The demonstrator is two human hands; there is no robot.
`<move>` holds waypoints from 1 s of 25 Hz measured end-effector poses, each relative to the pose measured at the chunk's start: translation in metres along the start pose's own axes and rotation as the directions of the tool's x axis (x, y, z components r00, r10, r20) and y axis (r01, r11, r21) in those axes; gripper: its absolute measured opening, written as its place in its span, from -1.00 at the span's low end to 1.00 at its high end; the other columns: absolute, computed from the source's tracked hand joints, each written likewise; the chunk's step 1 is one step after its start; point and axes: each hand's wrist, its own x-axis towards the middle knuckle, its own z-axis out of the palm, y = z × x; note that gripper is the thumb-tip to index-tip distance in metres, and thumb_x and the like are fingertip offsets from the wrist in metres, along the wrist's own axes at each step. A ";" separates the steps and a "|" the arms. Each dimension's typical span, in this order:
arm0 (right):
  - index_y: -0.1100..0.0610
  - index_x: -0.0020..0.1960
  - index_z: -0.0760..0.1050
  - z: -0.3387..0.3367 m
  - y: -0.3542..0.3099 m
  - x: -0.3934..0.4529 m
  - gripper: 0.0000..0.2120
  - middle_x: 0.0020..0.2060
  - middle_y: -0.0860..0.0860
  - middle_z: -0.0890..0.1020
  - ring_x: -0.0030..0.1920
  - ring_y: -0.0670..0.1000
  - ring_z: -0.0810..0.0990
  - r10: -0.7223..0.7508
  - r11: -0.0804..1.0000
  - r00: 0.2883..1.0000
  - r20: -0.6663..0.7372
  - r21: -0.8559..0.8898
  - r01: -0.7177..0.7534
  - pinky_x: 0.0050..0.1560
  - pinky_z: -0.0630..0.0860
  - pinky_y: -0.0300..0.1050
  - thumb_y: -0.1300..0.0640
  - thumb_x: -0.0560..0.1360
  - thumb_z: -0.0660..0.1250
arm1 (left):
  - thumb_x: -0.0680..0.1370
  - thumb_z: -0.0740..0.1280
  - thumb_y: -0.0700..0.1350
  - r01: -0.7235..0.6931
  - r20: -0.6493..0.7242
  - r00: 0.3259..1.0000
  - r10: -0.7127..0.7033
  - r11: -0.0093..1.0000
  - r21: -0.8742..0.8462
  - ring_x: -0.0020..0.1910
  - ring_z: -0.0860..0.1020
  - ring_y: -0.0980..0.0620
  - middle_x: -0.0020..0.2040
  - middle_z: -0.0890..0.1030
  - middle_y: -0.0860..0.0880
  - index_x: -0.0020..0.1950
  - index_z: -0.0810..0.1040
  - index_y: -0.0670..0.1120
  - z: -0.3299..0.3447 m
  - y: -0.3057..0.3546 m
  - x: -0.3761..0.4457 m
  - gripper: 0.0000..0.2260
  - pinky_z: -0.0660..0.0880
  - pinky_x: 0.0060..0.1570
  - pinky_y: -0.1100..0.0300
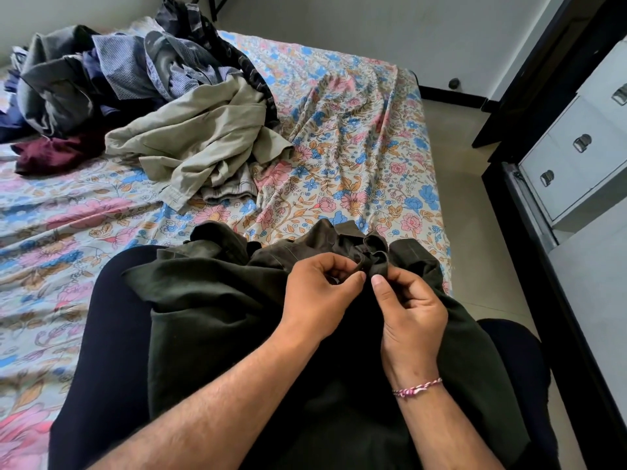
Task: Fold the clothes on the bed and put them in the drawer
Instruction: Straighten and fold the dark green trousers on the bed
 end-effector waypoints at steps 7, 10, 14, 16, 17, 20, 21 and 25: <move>0.03 -0.04 0.68 -0.002 0.003 0.000 -0.79 -0.14 -0.04 0.76 -0.08 -0.06 0.73 -0.047 0.995 0.999 0.021 -0.084 0.048 -0.05 0.65 -0.23 0.33 0.48 0.51 | 0.55 0.50 -0.17 0.018 0.066 0.998 -0.013 0.997 -0.077 -0.26 0.64 0.17 -0.24 0.73 0.00 -0.16 0.73 -0.04 0.003 0.003 -0.006 -0.91 0.58 -0.17 0.23; 0.01 -0.04 0.67 -0.002 0.002 0.000 -0.77 -0.13 -0.08 0.76 -0.07 -0.08 0.73 -0.076 0.993 0.996 0.037 -0.087 0.079 -0.05 0.64 -0.26 0.33 0.48 0.50 | 0.55 0.51 -0.14 -0.013 0.032 0.999 0.014 0.999 -0.038 -0.26 0.65 0.18 -0.25 0.72 0.04 -0.16 0.73 -0.02 0.003 0.003 -0.006 -0.91 0.59 -0.17 0.24; 0.03 0.01 0.69 -0.005 0.004 0.000 -0.73 -0.06 -0.03 0.77 0.03 -0.01 0.74 -0.088 0.995 0.991 0.104 -0.043 0.093 0.05 0.65 -0.19 0.39 0.54 0.42 | 0.53 0.53 -0.12 -0.023 -0.002 1.000 0.023 1.000 -0.004 -0.26 0.66 0.09 -0.25 0.72 0.02 -0.15 0.73 -0.01 0.003 -0.001 -0.004 -0.93 0.64 -0.17 0.13; 0.05 0.04 0.70 -0.006 0.008 0.002 -0.68 0.01 0.05 0.75 0.10 0.05 0.72 -0.088 0.995 0.986 0.141 -0.044 0.095 0.13 0.64 -0.09 0.44 0.56 0.35 | 0.52 0.53 -0.12 -0.030 -0.014 0.999 0.030 1.000 0.007 -0.30 0.62 0.15 -0.27 0.71 0.02 -0.17 0.72 -0.01 0.003 -0.002 -0.002 -0.92 0.60 -0.22 0.18; 0.06 0.03 0.71 -0.007 0.009 0.004 -0.66 0.04 0.06 0.74 0.13 0.04 0.70 -0.102 0.991 0.984 0.149 -0.068 0.113 0.17 0.63 -0.08 0.46 0.56 0.33 | 0.52 0.53 -0.12 -0.026 -0.020 0.999 0.027 1.000 0.012 -0.32 0.60 0.17 -0.28 0.71 0.02 -0.17 0.72 -0.01 0.002 -0.003 -0.001 -0.92 0.58 -0.24 0.21; 0.05 0.00 0.71 -0.011 0.009 0.010 -0.68 0.02 -0.01 0.72 0.11 -0.03 0.69 -0.134 0.970 0.974 0.183 -0.177 0.166 0.18 0.61 -0.12 0.44 0.55 0.35 | 0.52 0.52 -0.12 0.002 -0.018 1.000 -0.002 1.000 0.025 -0.33 0.59 0.19 -0.29 0.71 0.02 -0.18 0.72 -0.02 0.001 -0.004 0.002 -0.92 0.56 -0.26 0.23; 0.05 0.01 0.71 -0.012 0.009 0.012 -0.72 -0.01 -0.01 0.74 0.08 -0.03 0.70 -0.127 0.965 0.971 0.204 -0.199 0.168 0.16 0.63 -0.12 0.41 0.56 0.38 | 0.52 0.52 -0.12 0.014 -0.012 1.000 -0.014 0.999 0.031 -0.34 0.59 0.18 -0.29 0.71 0.02 -0.18 0.72 -0.02 0.002 -0.004 0.002 -0.92 0.56 -0.27 0.22; 0.13 0.04 0.69 -0.018 0.006 0.017 -0.83 -0.06 -0.01 0.75 -0.01 -0.01 0.73 -0.124 0.962 0.951 0.282 -0.202 0.186 0.06 0.66 -0.15 0.34 0.51 0.48 | 0.52 0.53 -0.15 0.089 0.056 0.995 -0.085 0.994 -0.068 -0.29 0.62 0.06 -0.26 0.72 -0.06 -0.16 0.72 -0.08 0.001 -0.004 0.003 -0.93 0.60 -0.18 0.10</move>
